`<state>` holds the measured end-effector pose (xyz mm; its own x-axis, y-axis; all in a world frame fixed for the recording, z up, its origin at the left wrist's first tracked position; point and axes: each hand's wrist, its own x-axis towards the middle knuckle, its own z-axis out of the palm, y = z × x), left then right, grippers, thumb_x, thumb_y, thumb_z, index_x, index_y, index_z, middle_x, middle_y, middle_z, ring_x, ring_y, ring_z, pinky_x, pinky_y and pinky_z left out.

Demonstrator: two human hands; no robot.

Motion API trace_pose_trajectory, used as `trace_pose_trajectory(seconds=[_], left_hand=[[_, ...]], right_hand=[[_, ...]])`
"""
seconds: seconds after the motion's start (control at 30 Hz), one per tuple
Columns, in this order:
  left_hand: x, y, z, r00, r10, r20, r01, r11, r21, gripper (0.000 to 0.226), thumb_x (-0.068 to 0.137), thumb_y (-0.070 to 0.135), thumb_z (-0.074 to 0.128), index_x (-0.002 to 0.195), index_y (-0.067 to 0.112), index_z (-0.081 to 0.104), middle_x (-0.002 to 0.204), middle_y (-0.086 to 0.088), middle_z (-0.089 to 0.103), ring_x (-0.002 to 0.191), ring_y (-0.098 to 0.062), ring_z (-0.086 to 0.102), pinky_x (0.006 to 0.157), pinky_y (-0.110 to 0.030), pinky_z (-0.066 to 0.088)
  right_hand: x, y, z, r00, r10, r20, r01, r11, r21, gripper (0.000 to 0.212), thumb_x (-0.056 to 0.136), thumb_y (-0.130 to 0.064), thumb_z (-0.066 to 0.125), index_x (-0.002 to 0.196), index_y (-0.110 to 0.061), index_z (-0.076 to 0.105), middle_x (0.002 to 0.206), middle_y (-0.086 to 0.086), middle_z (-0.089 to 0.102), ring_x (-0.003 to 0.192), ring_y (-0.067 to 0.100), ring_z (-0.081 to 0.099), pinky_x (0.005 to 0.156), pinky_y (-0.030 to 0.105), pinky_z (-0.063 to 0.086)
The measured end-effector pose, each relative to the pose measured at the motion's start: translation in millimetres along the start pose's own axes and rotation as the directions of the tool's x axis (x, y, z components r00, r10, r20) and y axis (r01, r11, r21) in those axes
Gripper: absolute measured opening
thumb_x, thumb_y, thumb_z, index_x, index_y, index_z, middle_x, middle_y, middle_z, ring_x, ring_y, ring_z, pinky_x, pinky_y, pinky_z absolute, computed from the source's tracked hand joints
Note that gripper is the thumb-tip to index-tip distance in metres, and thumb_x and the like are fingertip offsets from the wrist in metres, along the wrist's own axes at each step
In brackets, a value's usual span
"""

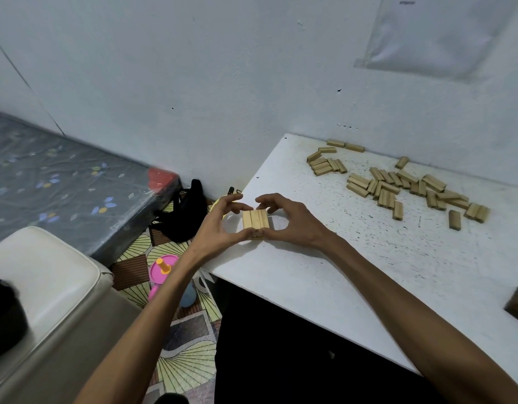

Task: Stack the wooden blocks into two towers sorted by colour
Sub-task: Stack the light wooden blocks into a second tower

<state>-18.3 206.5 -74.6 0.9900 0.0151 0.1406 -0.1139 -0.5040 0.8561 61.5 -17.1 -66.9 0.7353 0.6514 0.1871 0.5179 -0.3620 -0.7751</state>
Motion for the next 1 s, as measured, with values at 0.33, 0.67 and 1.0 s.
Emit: trace_pose_trajectory(seconds=[0.33, 0.67, 1.0], left_hand=[[3.8, 8.7, -10.2, 0.999, 0.000, -0.040, -0.002, 0.999, -0.033, 0.058, 0.095, 0.054, 0.055, 0.145, 0.026, 0.049, 0.133, 0.014, 0.067, 0.130, -0.011, 0.056, 0.112, -0.054, 0.043], [38.0, 53.3, -0.2, 0.980, 0.161, 0.116, -0.177, 0.972, 0.154, 0.044, 0.095, 0.045, 0.060, 0.137, 0.032, 0.058, 0.127, 0.025, 0.067, 0.126, -0.005, 0.053, 0.107, -0.032, 0.039], [74.1, 99.1, 63.1, 0.926, 0.281, 0.251, -0.342, 0.907, 0.248, 0.038, 0.093, 0.053, 0.059, 0.127, 0.036, 0.066, 0.124, 0.024, 0.065, 0.121, 0.001, 0.052, 0.106, -0.031, 0.040]], right_hand=[[-7.3, -0.4, -15.9, 0.992, 0.072, -0.102, -0.066, 0.996, 0.064, 0.043, 0.096, -0.035, 0.070, 0.137, -0.030, 0.058, 0.129, -0.016, 0.067, 0.119, 0.005, 0.062, 0.107, 0.041, 0.050], [-33.9, -4.3, -46.6, 0.976, 0.081, -0.204, -0.086, 0.996, -0.017, 0.035, 0.096, -0.033, 0.072, 0.131, -0.031, 0.063, 0.122, -0.019, 0.069, 0.117, 0.002, 0.061, 0.104, 0.032, 0.049], [-88.1, 16.3, -100.2, 0.951, 0.165, -0.260, -0.227, 0.946, -0.231, 0.042, 0.095, -0.040, 0.069, 0.135, -0.033, 0.061, 0.126, -0.020, 0.066, 0.114, 0.005, 0.059, 0.099, 0.035, 0.050]])
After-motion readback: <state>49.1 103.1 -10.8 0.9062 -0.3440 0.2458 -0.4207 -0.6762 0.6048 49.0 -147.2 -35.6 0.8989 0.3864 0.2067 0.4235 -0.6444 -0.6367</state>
